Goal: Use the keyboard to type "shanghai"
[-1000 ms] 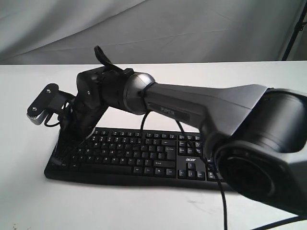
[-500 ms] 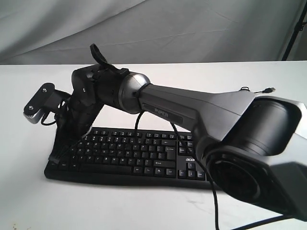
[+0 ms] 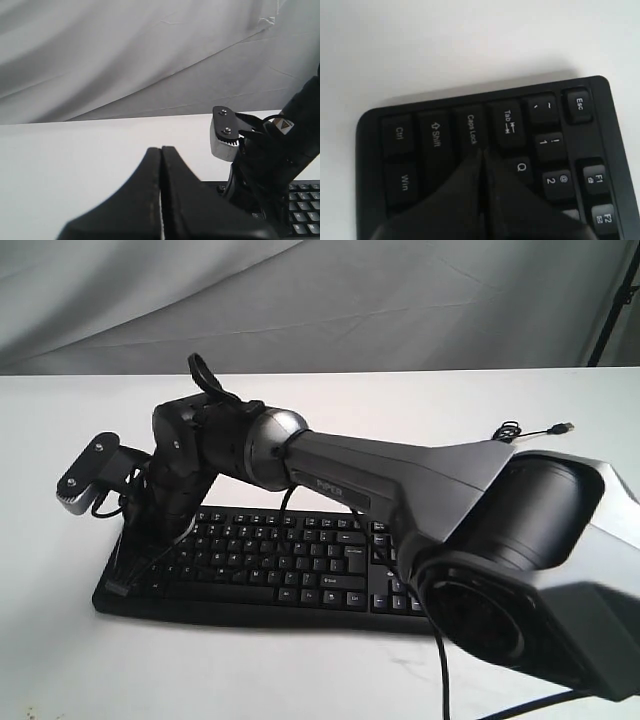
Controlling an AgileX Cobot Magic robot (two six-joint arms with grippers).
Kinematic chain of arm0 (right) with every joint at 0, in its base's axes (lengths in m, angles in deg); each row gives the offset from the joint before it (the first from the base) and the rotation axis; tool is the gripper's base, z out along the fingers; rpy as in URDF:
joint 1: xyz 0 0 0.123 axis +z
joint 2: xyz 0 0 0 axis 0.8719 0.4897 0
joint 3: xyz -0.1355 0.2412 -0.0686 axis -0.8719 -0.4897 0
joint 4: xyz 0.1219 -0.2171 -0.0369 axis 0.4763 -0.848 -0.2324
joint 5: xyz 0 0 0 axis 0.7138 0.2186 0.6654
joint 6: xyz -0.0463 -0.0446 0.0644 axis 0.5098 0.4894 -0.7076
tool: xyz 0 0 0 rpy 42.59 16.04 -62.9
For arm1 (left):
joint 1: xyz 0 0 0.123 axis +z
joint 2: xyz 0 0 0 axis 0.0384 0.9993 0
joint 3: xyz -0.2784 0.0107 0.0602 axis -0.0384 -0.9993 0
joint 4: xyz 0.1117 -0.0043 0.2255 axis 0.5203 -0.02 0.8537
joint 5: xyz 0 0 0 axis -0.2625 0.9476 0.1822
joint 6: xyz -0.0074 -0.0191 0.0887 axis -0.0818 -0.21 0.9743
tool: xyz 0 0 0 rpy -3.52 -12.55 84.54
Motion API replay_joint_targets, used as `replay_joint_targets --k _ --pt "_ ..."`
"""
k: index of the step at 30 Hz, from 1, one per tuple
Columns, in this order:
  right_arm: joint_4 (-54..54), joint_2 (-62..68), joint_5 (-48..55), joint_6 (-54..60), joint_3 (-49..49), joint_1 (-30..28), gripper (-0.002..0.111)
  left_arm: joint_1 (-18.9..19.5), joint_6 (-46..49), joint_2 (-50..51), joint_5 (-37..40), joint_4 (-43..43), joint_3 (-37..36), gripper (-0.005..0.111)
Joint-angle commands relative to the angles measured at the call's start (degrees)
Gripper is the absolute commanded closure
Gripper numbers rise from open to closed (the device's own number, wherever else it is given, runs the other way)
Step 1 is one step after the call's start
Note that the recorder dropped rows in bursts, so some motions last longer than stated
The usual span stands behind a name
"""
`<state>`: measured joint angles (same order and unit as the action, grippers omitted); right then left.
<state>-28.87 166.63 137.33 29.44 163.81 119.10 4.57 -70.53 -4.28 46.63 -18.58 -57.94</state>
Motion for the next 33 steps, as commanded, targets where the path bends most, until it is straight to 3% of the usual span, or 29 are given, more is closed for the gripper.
replay_joint_targets --k 1,9,21,33 --pt "-2.6 -3.2 2.5 -0.6 0.1 0.2 0.108 -0.4 -0.2 -0.1 -0.3 0.0 -0.1 0.107" --pt "-5.6 -7.7 6.4 -2.5 -3.8 -1.9 0.108 -0.4 -0.2 -0.1 -0.3 0.0 -0.1 0.107" --pt "0.4 -27.0 -18.7 0.8 -41.9 -8.7 0.108 -0.4 -0.2 -0.1 -0.3 0.0 -0.1 0.107" --pt "9.2 -24.0 -21.9 9.5 -43.6 -9.9 0.108 -0.4 -0.2 -0.1 -0.3 0.0 -0.1 0.107"
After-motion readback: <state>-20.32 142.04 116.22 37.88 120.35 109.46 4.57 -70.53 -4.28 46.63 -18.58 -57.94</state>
